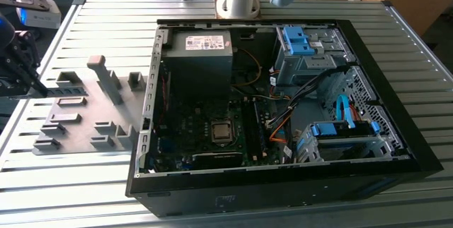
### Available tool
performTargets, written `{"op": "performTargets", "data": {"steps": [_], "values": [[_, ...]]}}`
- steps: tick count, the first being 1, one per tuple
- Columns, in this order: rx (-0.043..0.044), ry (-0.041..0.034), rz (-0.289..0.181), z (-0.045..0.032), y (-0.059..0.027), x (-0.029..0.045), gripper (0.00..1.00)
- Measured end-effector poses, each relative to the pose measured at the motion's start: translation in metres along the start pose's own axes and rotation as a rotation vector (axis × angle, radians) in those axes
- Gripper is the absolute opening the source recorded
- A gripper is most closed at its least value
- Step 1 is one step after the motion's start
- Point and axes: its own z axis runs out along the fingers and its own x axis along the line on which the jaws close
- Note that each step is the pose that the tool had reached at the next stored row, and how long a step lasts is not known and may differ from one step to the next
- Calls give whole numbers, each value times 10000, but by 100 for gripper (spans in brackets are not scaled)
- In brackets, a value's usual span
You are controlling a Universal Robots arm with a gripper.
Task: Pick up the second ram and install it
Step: 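Pick up the second ram and move it above second insertion slot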
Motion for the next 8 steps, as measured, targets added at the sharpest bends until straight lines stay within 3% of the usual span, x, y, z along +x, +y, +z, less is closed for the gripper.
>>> {"op": "performTargets", "data": {"steps": [8], "values": [[1,-1,-1,-49,1,-2,14]]}}
